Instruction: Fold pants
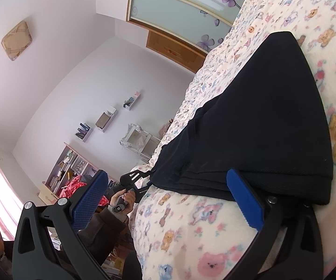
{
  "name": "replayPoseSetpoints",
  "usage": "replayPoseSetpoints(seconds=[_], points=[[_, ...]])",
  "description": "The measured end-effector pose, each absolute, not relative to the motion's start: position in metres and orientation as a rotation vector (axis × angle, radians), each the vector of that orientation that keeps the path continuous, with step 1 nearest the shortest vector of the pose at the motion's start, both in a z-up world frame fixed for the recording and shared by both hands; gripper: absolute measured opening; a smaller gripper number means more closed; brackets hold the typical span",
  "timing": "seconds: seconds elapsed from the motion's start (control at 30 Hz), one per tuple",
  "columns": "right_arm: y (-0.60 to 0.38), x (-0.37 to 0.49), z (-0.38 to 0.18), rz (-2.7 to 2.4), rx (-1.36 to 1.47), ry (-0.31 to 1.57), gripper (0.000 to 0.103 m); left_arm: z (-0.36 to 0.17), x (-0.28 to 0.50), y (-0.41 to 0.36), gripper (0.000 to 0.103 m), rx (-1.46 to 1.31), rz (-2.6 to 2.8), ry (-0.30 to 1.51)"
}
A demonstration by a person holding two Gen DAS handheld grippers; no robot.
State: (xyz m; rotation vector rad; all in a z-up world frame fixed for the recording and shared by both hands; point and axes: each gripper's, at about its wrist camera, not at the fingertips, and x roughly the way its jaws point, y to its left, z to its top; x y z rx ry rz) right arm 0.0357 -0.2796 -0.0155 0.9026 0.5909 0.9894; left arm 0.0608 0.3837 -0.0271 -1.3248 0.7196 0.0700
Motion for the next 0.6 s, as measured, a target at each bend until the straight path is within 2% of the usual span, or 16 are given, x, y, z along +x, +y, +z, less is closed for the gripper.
replayPoseSetpoints(seconds=[0.23,0.33,0.5,0.6], points=[[-0.268,0.033,0.010,0.892,0.759,0.582,0.102,-0.008,0.065,0.376,0.019,-1.247,0.166,0.757],[-0.270,0.036,0.003,0.884,0.807,0.631,0.102,0.002,0.067,0.370,0.019,-1.182,0.197,0.773],[-0.284,0.019,0.034,1.120,0.848,0.443,0.102,0.004,0.065,0.368,0.019,-1.165,0.215,0.778],[-0.294,0.029,0.032,1.007,0.855,0.435,0.102,0.000,0.064,0.368,0.019,-1.175,0.222,0.778]])
